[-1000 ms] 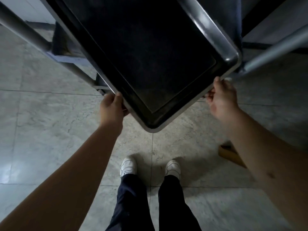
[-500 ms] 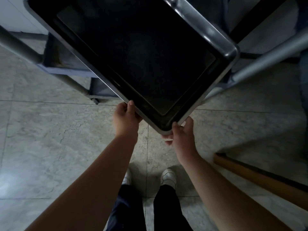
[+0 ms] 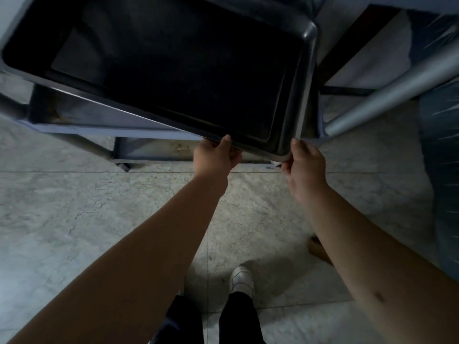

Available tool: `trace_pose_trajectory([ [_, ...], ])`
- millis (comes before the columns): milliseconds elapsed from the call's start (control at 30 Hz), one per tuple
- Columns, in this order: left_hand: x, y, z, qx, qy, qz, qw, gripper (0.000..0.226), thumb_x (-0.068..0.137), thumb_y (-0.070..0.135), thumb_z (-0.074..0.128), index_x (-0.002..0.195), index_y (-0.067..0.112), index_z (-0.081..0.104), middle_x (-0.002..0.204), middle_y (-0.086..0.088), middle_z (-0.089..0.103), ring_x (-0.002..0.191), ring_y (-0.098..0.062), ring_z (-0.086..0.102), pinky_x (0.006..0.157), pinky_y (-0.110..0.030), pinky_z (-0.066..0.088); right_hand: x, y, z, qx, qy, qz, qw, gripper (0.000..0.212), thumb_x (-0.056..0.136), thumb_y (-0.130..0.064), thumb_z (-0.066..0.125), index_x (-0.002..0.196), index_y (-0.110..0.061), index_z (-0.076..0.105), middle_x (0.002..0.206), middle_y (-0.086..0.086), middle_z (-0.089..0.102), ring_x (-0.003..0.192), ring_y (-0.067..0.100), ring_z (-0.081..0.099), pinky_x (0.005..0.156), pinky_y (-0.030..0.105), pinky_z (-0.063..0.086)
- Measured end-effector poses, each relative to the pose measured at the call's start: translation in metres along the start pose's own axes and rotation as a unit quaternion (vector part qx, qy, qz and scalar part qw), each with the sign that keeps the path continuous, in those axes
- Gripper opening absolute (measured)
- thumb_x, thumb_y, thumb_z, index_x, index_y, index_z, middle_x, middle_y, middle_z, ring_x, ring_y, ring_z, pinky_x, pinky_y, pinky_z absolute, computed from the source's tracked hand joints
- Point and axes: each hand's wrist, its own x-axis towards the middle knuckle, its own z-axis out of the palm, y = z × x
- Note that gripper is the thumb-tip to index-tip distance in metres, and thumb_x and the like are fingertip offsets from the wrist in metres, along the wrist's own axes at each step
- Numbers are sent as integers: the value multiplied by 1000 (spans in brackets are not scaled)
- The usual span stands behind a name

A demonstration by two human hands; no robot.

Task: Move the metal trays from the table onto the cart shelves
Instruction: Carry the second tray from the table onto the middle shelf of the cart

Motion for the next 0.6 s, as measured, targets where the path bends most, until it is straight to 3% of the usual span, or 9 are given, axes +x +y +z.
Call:
trace_pose_trajectory([
  [133,7,1,21,1,1,-8,1000,10,99,16,61,92,11,66,77,-3,77,75,-16,76,62,-27,59,6,2,8,69,-6,48,996,18,100,-23,52,112,-9,55,94,13,67,69,20,71,65,32,57],
  [300,5,14,24,114,-27,-14,993,19,99,27,63,85,14,66,69,0,75,74,-18,76,63,-30,63,13,-9,19,114,4,68,991,27,100,-14,49,125,-3,52,100,18,68,70,23,74,59,30,57],
  [367,3,23,16,245,-42,28,968,22,100,28,61,82,15,64,72,-2,72,72,-19,74,63,-32,63,21,-16,19,83,20,65,994,28,100,-12,51,127,-5,49,103,18,65,62,18,72,53,25,54],
  [400,2,27,8,352,-39,112,928,23,101,26,59,82,14,63,73,-1,70,69,-18,72,61,-33,62,25,-21,18,71,29,72,994,28,100,-12,52,127,-6,49,104,17,64,60,15,71,51,22,53],
  [467,5,39,-13,495,-18,341,799,17,100,21,58,89,11,64,79,-3,69,67,-19,66,56,-32,55,35,-29,19,61,46,85,993,26,99,-13,56,124,-10,50,104,14,63,60,13,71,51,19,51],
  [500,9,46,-25,530,-13,422,736,14,100,19,59,98,8,67,89,-8,71,75,-23,66,61,-34,53,40,-32,20,62,52,86,993,27,98,-14,57,124,-12,50,105,13,63,63,14,71,53,19,52],
  [533,16,52,-37,568,-4,465,679,20,100,19,58,110,5,68,105,-15,71,91,-29,66,71,-38,54,44,-35,22,67,58,86,992,30,97,-14,58,126,-12,50,107,13,64,66,15,72,56,20,54],
  [600,34,64,-59,654,-2,458,602,35,103,23,53,134,8,60,138,-17,60,127,-37,54,99,-52,46,52,-38,26,77,69,82,991,33,97,-15,59,129,-12,52,108,13,65,70,17,73,58,21,55],
])
